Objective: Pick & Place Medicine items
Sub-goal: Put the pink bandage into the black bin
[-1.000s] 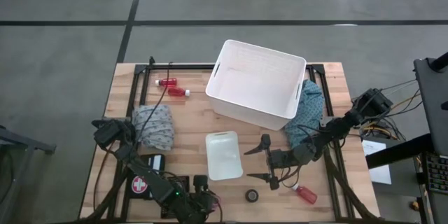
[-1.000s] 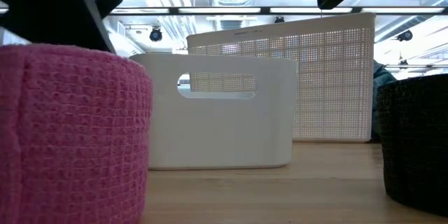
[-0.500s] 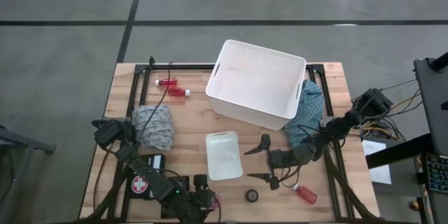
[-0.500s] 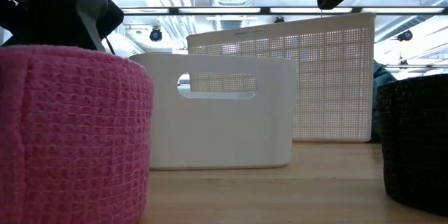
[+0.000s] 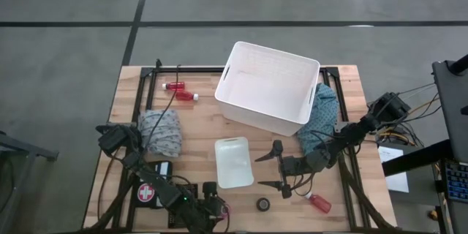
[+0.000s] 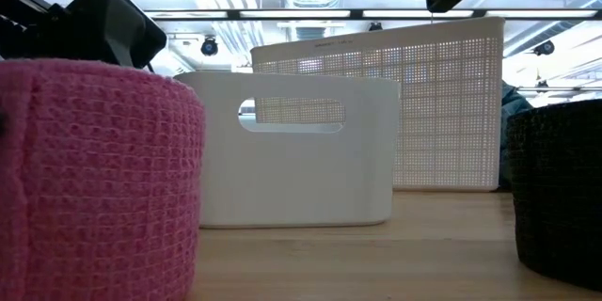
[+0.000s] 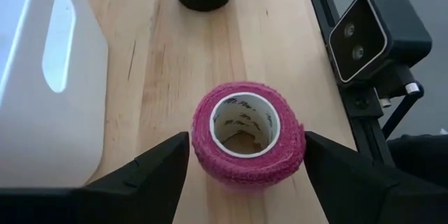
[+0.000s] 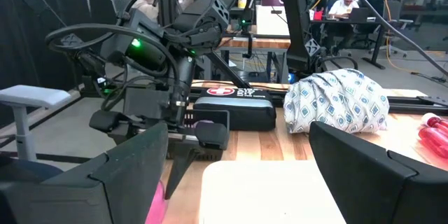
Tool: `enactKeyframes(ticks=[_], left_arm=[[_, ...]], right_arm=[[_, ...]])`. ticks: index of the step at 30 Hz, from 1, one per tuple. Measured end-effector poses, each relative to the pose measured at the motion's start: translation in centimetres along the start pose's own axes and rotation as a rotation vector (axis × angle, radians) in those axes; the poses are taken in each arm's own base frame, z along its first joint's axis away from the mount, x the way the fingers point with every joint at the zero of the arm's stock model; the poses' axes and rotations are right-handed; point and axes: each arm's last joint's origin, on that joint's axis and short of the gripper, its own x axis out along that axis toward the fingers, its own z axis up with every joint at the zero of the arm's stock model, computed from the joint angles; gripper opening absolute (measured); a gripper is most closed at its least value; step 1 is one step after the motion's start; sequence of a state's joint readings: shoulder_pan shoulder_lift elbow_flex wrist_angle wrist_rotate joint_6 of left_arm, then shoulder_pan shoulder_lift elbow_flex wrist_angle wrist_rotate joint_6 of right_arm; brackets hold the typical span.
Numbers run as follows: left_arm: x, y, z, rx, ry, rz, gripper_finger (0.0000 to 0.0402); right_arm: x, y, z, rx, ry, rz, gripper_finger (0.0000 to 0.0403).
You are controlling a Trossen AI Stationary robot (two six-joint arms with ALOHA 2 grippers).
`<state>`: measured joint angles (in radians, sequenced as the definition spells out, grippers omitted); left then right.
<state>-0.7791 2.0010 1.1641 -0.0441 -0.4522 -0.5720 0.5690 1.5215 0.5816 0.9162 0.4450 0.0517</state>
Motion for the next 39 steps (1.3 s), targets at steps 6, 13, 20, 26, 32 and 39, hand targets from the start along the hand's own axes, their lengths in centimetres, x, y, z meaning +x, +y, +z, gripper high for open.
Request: enactKeyframes(ticks=[6,13,20,26,32,39], left_arm=[[0.07,0.11,0.12,0.001,-0.004,0.001,0.0279],[0.11,0.13,0.22,-0.004,-0.010,-0.002,0.0246],[0.11,0.13,0.22,-0.004,-0.010,-0.002,0.0235],[0.11,0.13,0.22,-0.004,-0.010,-0.002,0.0230],[0.11,0.12,0.24,-0.005,-0.011,-0.003,0.0215],[0.10,0.12,0.25,-0.005,-0.012,-0.003,0.0216]], right_arm=[[0.00,0.00,0.00,0.000,0.000,0.000,0.0341],[0.00,0.00,0.00,0.000,0.000,0.000,0.0341],[0.00,0.00,0.00,0.000,0.000,0.000,0.0341],[0.00,0.00,0.00,0.000,0.000,0.000,0.0341],[0.00,0.00,0.00,0.000,0.000,0.000,0.0341],[0.00,0.00,0.00,0.000,0.000,0.000,0.0341]])
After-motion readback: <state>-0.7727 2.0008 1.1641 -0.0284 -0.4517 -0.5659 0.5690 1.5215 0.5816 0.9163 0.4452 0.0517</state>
